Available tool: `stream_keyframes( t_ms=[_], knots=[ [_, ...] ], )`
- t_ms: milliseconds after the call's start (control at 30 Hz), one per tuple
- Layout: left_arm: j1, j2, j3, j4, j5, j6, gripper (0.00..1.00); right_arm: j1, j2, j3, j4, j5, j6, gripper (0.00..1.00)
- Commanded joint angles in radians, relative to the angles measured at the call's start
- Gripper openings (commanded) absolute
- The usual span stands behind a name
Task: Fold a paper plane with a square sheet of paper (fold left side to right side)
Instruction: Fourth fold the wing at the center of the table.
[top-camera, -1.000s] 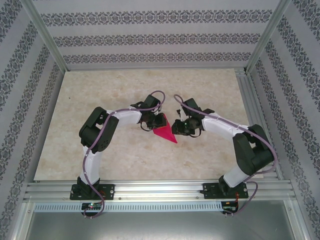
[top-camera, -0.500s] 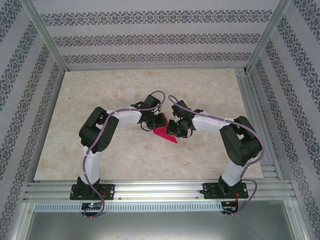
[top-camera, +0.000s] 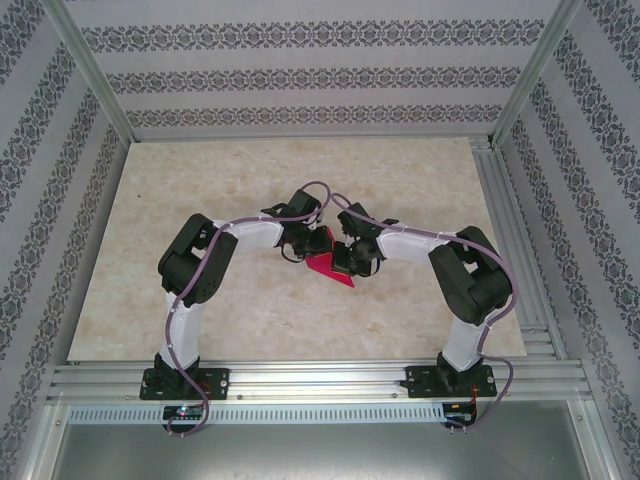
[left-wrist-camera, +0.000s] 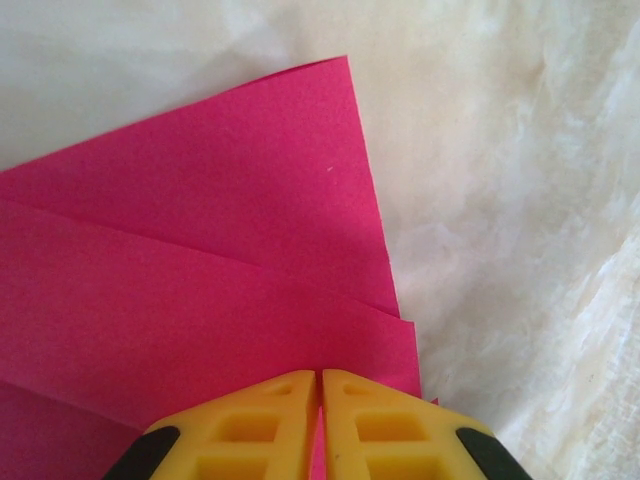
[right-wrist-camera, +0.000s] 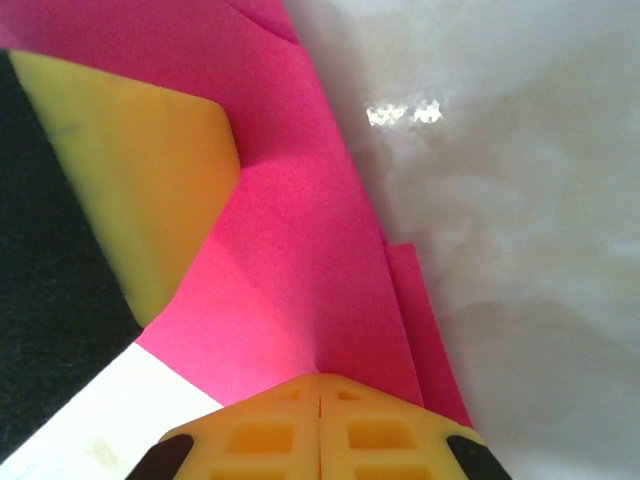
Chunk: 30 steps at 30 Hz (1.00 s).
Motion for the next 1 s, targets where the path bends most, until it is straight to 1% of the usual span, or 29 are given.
stream_keyframes(
  t_ms=[0, 333, 600, 833, 967],
  knots=[
    [0.004, 0.043, -0.014, -0.062, -0.093, 0.026, 0.14, -0.001, 0.001, -0.039, -0.037, 0.03, 0.003, 0.05],
    [0.004, 0.057, -0.011, -0.069, -0.106, 0.03, 0.13, -0.041, -0.12, -0.18, -0.04, 0.03, 0.014, 0.05],
    [0.004, 0.06, -0.011, -0.067, -0.106, 0.028, 0.13, -0.096, -0.192, -0.261, -0.034, 0.018, 0.012, 0.05],
    [0.004, 0.053, -0.008, -0.069, -0.109, 0.026, 0.13, -0.08, -0.262, -0.167, -0.097, 0.003, -0.014, 0.06],
    [0.004, 0.05, -0.007, -0.073, -0.109, 0.027, 0.13, -0.035, -0.216, -0.094, -0.096, 0.002, -0.014, 0.06]
  ],
)
